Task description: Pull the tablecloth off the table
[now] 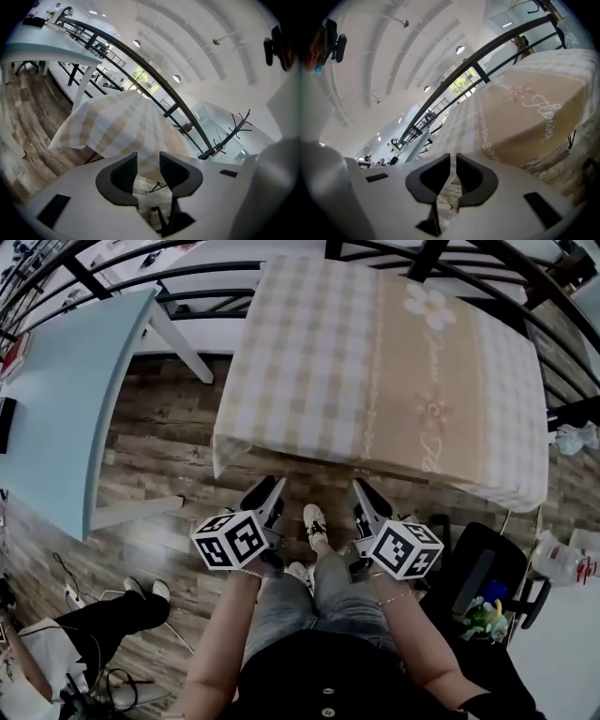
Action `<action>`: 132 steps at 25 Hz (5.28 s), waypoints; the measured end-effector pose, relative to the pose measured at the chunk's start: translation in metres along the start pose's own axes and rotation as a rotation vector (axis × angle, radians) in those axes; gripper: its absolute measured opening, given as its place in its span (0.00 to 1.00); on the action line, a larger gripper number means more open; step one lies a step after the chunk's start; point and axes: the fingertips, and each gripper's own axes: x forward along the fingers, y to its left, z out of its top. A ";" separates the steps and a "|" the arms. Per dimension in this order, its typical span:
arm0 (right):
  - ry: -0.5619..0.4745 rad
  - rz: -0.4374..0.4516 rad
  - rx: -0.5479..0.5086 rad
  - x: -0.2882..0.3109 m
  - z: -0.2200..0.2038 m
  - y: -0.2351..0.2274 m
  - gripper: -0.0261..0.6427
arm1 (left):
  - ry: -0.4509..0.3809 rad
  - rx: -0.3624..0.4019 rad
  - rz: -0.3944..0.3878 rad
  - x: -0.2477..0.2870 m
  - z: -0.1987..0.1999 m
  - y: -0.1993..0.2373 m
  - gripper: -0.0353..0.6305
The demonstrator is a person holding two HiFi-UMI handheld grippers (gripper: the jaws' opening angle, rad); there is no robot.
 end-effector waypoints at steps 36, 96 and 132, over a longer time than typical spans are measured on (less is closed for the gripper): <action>-0.104 -0.070 0.402 0.055 -0.054 -0.081 0.37 | -0.147 -0.276 -0.021 0.062 -0.017 0.088 0.45; -0.440 -0.137 -0.005 0.086 0.054 0.007 0.08 | -0.164 -0.028 -0.497 0.071 0.098 0.050 0.08; -0.293 -0.020 -0.124 -0.023 -0.114 -0.044 0.08 | -0.310 -0.033 -0.458 -0.019 -0.097 0.075 0.08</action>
